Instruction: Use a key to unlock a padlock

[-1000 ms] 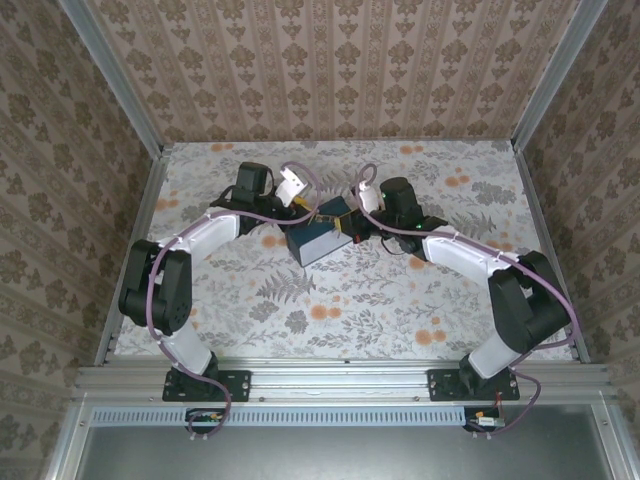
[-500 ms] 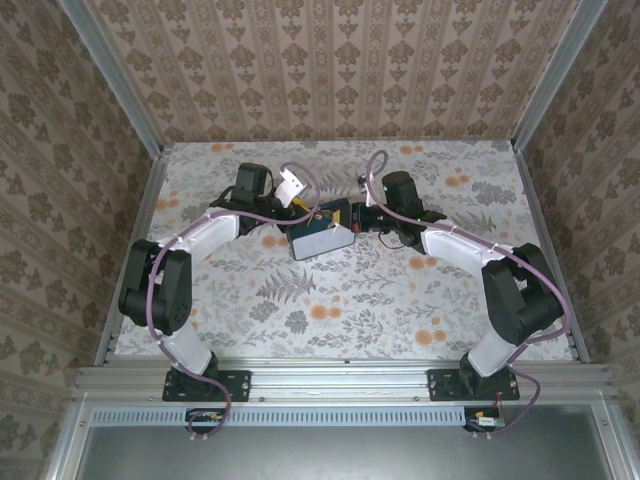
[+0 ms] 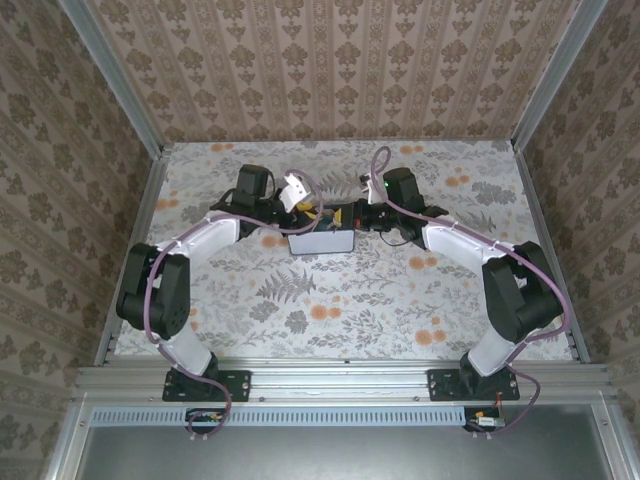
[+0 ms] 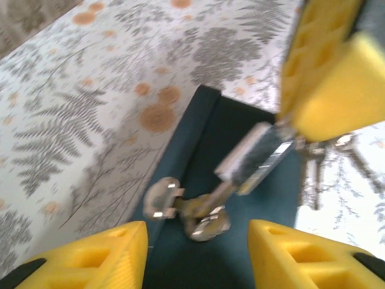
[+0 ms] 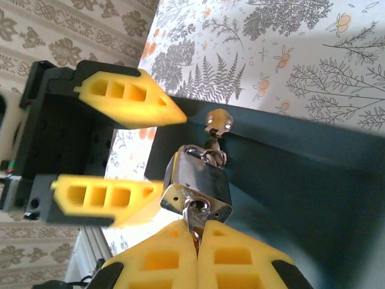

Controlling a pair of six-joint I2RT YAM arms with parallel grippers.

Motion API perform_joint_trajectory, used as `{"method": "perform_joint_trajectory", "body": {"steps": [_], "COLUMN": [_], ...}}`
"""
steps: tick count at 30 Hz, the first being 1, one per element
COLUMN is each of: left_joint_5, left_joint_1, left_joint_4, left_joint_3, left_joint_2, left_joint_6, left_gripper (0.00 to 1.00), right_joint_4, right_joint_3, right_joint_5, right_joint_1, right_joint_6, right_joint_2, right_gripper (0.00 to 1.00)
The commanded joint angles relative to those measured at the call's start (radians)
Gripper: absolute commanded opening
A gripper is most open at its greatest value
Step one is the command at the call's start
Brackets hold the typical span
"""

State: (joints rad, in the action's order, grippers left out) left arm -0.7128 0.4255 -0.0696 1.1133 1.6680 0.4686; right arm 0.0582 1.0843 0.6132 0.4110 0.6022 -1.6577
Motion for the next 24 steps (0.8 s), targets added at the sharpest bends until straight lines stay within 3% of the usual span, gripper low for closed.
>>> {"method": "perform_joint_trajectory", "body": {"steps": [1, 4, 12, 17, 20, 24], "left_joint_5": [-0.082, -0.135, -0.108, -0.225, -0.291, -0.265], "left_joint_1": [0.022, 0.022, -0.003, -0.007, -0.005, 0.004], "left_joint_4": [-0.018, -0.030, -0.097, -0.258, -0.403, -0.519], "left_joint_3": [0.009, 0.036, 0.117, 0.173, 0.268, 0.362], "left_joint_2": [-0.036, -0.011, 0.034, 0.027, 0.090, 0.155], "left_joint_6": [0.162, 0.187, 0.226, 0.352, 0.408, 0.455], "left_gripper": [0.52, 0.54, 0.56, 0.62, 0.72, 0.78], "right_joint_4": [-0.110, -0.117, -0.155, -0.156, -0.157, -0.166], "right_joint_3": [0.014, 0.019, 0.032, 0.043, 0.043, 0.041], "right_joint_5": [-0.011, -0.013, -0.023, -0.022, -0.028, -0.032], "right_joint_1": [0.009, 0.007, 0.008, 0.008, 0.008, 0.015], "right_joint_6": [-0.057, -0.066, -0.111, -0.127, -0.147, -0.194], "right_joint_2": [-0.006, -0.011, -0.010, -0.010, -0.005, 0.004], "right_gripper": [0.00, 0.00, 0.00, 0.00, 0.00, 0.00]}}
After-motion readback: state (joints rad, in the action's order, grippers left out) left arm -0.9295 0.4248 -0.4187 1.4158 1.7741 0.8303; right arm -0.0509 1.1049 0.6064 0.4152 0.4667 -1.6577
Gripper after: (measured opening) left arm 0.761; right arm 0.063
